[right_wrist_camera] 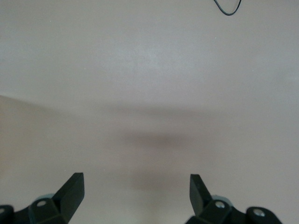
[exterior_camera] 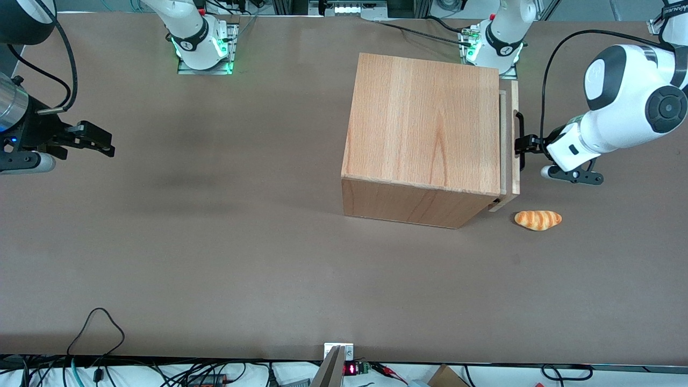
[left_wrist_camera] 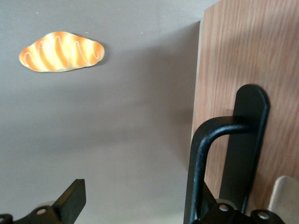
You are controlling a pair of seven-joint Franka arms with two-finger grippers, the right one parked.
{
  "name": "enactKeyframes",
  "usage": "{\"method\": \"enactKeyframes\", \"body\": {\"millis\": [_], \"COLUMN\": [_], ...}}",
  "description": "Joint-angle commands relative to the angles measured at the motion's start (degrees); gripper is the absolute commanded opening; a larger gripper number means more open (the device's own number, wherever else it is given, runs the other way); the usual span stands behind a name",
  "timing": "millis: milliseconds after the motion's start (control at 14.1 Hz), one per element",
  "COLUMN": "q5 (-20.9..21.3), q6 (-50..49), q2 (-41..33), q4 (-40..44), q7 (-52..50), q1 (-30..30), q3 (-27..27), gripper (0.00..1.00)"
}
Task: Open top drawer with left arm
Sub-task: 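Pull the drawer outward by its handle with the left gripper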
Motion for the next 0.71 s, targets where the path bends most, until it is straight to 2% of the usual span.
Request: {"method": "enactKeyframes", "body": {"millis": [0, 355, 640], "q5": [4.9, 5.0, 7.2], "q6": [3.7, 3.7, 4.8], "q2": [3.0, 3.3, 3.4], "q4": [0.4, 0.4, 0.4], "q7": [-1.0, 0.7, 1.4], "q1": [1.5, 3.2, 4.7], "q3": [-0.1, -0.1, -0.1], "gripper": [1.0, 1.0, 1.0]}}
